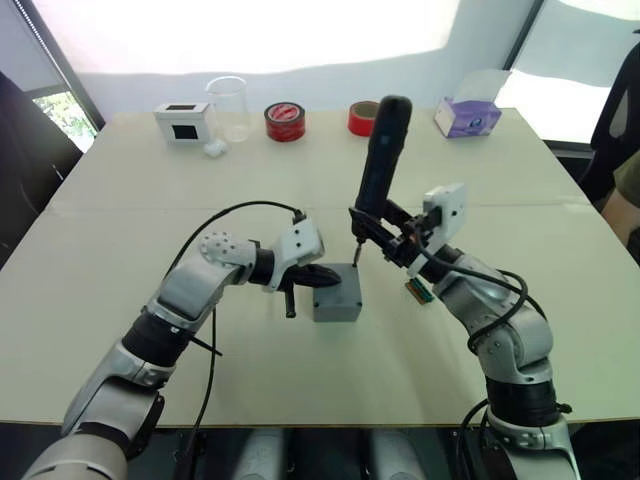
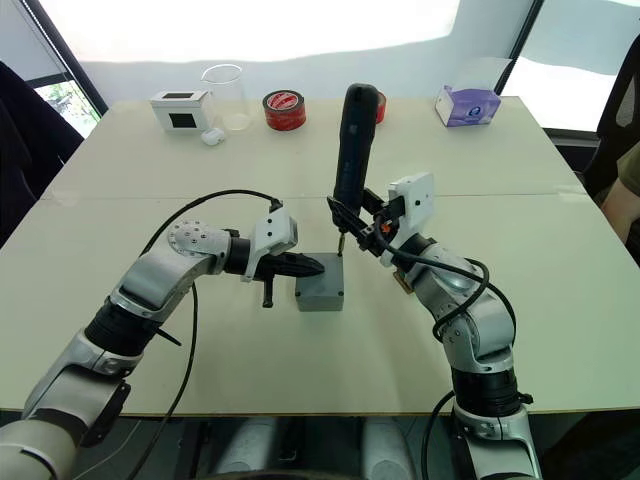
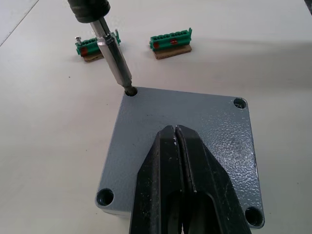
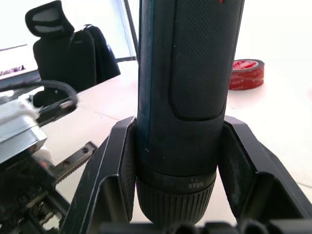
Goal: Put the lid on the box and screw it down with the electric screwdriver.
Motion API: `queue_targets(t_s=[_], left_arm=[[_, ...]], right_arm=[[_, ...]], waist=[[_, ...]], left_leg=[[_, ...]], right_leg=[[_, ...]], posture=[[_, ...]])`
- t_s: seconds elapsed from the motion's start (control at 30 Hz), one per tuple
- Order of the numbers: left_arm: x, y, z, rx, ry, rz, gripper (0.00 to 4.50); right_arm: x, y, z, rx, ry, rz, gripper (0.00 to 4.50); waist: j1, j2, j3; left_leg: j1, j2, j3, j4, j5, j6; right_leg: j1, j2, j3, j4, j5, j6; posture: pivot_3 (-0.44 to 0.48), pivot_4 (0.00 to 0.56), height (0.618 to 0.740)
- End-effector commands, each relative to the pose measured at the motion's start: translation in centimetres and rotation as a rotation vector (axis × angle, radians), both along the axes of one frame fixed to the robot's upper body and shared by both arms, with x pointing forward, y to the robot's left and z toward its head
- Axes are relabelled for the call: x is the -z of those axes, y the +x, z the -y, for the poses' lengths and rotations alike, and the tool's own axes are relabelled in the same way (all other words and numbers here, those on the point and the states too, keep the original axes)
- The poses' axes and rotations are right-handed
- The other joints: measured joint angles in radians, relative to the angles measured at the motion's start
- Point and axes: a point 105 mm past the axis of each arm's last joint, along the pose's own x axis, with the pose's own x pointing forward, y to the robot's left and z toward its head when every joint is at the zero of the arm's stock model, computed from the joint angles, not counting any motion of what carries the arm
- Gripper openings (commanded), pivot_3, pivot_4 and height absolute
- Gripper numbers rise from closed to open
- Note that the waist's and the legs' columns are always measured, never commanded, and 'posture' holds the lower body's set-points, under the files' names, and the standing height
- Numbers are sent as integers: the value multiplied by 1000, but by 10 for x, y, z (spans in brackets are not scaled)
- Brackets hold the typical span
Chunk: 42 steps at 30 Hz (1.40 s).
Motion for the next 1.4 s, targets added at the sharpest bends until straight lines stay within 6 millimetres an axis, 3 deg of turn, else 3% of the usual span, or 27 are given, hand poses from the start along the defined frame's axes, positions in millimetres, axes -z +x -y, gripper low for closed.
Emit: queue_targets(t_s=[0.03, 0.13, 0.37, 0.77, 1.1, 1.27, 1.4], left_arm=[[6, -1, -3, -8, 23, -13, 0], [8, -2, -4, -10, 25, -19, 0], [11, -2, -4, -10, 34, -20, 0], [14, -3, -4, -9, 44, -24, 0], [19, -5, -9, -9, 67, -29, 0], [22, -4, -13, -18, 81, -26, 0], [22, -5, -13, -18, 81, -26, 0]], right_arm=[[21, -1, -2, 6, -77, -39, 1764], [35, 4, 3, 53, -119, -73, 1764], [40, 3, 6, 63, -73, -100, 1764], [55, -5, 7, 46, -54, -141, 1764], [53, -15, -5, -29, -38, -129, 1764], [73, -14, -5, -9, -138, -189, 1764], [77, -12, -7, -1, -141, -212, 1764]], waist=[[0, -1, -1], [1, -2, -2], [3, -4, -3], [1, -7, -7], [0, -7, -9], [-2, -8, -14], [-1, -10, -21]], left_leg=[[0, 0, 0, 0, 0, 0], [3, 0, 0, 0, 0, 0], [16, 0, -1, -2, -1, 2], [17, 0, -1, -2, -2, 2], [17, 0, -1, -3, -2, 2], [18, 0, -1, -4, -2, 2], [19, 1, -1, -6, -2, 2]], right_leg=[[0, 0, 0, 0, 0, 0], [3, 0, 0, 0, 0, 0], [17, 0, 0, -3, -1, -1], [18, -1, 0, -3, -2, -1], [17, -1, 0, -3, -2, -1], [17, -1, 0, -3, -3, -2], [18, -1, 0, -4, -4, -3]], posture=[[0, 150, 740], [0, 150, 740], [0, 150, 740], [0, 150, 740], [0, 150, 740], [0, 150, 740], [0, 150, 740]])
